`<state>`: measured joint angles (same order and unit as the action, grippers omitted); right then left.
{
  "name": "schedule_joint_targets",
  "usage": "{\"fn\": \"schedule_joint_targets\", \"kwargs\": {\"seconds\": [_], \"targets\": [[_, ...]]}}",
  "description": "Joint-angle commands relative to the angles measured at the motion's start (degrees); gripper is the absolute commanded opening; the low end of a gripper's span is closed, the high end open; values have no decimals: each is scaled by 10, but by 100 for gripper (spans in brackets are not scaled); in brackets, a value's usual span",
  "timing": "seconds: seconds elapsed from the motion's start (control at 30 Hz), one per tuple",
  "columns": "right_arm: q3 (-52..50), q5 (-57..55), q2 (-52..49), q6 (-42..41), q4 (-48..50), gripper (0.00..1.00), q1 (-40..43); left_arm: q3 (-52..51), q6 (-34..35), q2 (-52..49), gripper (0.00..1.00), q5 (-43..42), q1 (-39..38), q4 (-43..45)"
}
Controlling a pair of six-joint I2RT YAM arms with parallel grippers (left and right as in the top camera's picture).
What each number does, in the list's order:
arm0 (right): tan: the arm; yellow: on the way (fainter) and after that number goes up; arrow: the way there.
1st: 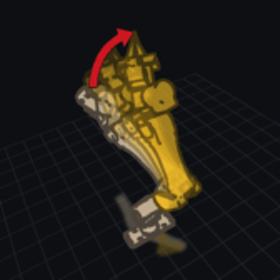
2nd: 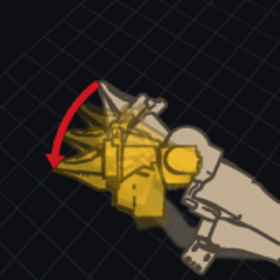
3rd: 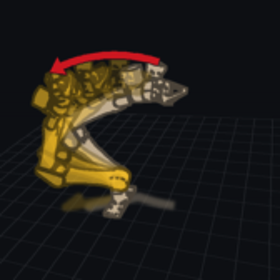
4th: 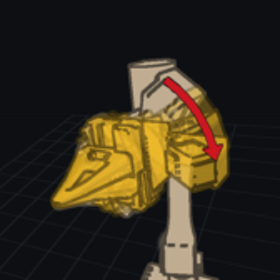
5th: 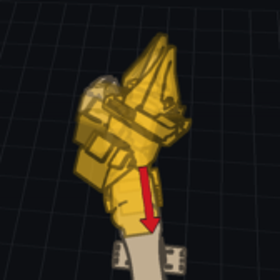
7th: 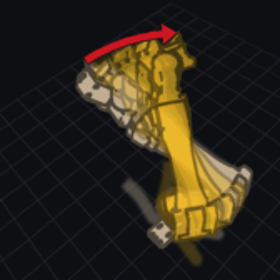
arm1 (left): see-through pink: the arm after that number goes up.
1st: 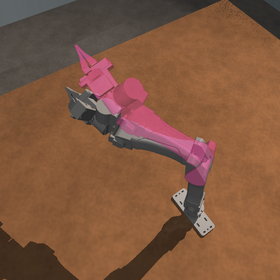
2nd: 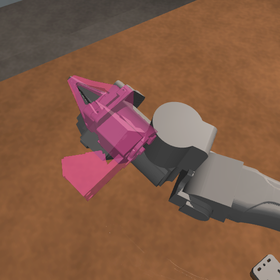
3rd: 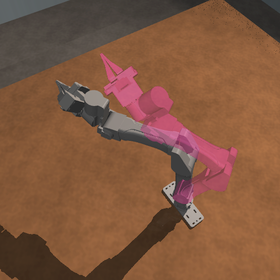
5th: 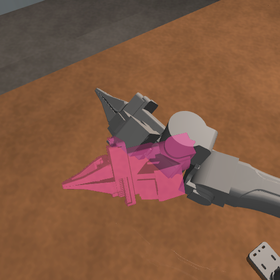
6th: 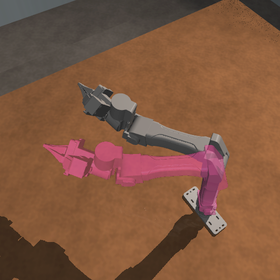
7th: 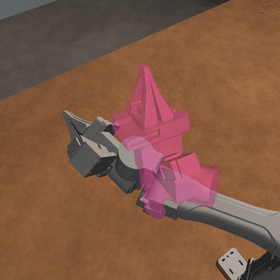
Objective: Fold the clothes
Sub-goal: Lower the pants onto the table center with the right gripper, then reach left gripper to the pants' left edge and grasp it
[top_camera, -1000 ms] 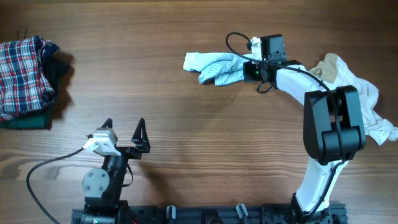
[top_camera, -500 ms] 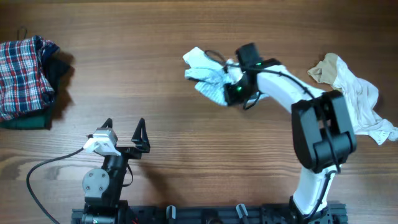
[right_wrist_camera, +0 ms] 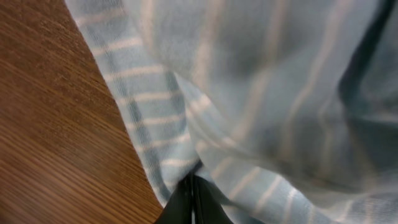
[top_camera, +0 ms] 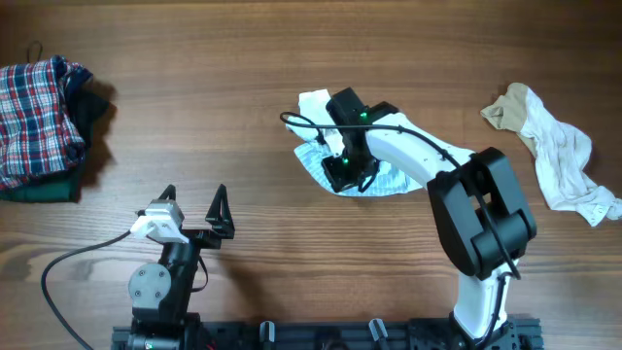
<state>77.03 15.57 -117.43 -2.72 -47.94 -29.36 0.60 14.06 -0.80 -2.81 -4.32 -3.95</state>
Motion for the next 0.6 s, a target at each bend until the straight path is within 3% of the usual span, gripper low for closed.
{"fn": "schedule_joint_targets", "kwargs": {"seconds": [0.0,0.2,0.3,0.43,0.57], "targets": [[6,-38,-26,-2,5,5,-2,-3,-3,4,100,5,4,-4],[5,-40,-26,-2,7,4,-2,-3,0,4,100,21,3,35],[5,-42,-26,-2,10,4,-2,-3,-13,4,100,-8,3,60],[4,-55,-26,-3,21,4,-2,-2,-18,-2,100,-108,3,132],[3,-55,-26,-5,23,4,-2,40,-18,-62,100,-124,3,136]]}}
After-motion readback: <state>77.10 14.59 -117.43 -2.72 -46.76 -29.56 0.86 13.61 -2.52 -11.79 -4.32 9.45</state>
